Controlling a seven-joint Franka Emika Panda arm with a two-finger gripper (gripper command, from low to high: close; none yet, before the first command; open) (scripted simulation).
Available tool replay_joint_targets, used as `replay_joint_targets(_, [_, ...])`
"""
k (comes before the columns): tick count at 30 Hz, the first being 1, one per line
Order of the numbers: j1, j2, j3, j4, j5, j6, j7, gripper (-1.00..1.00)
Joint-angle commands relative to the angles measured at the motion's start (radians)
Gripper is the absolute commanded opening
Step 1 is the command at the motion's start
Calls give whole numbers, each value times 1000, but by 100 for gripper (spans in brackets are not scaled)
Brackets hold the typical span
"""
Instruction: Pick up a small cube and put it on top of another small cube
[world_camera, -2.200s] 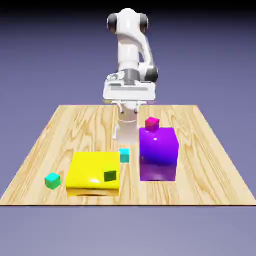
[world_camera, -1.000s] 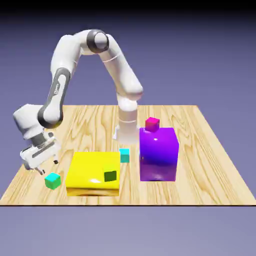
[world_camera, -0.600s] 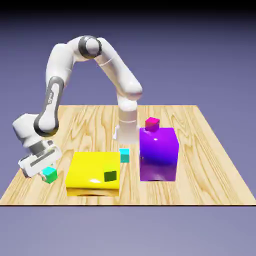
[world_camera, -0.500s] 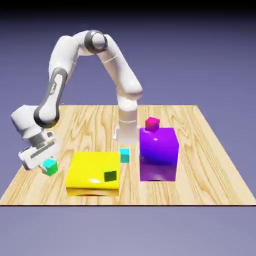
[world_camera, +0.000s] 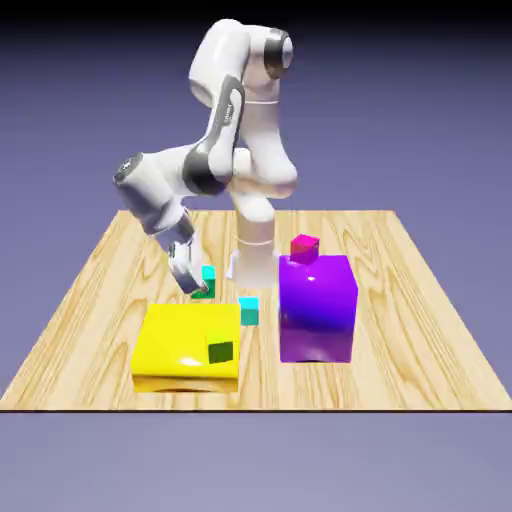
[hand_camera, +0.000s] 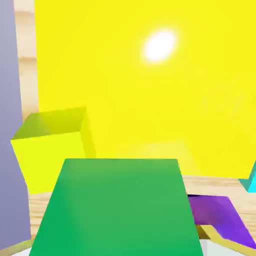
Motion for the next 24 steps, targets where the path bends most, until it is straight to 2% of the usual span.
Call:
replay_joint_targets(1, [34, -36, -7, -16, 3, -25, -7, -100])
replay_joint_targets(14, [470, -508, -104, -222, 63, -335, -107, -100])
replay_joint_targets(16, [471, -509, -104, -222, 63, -335, -107, -100])
replay_joint_targets(21, [509, -497, -39, -374, 141, -167, -133, -100])
replay_joint_targets(22, [509, -497, -39, -374, 141, -167, -133, 100])
replay_joint_targets(24, [500, -500, -54, -338, 122, -207, -127, 100])
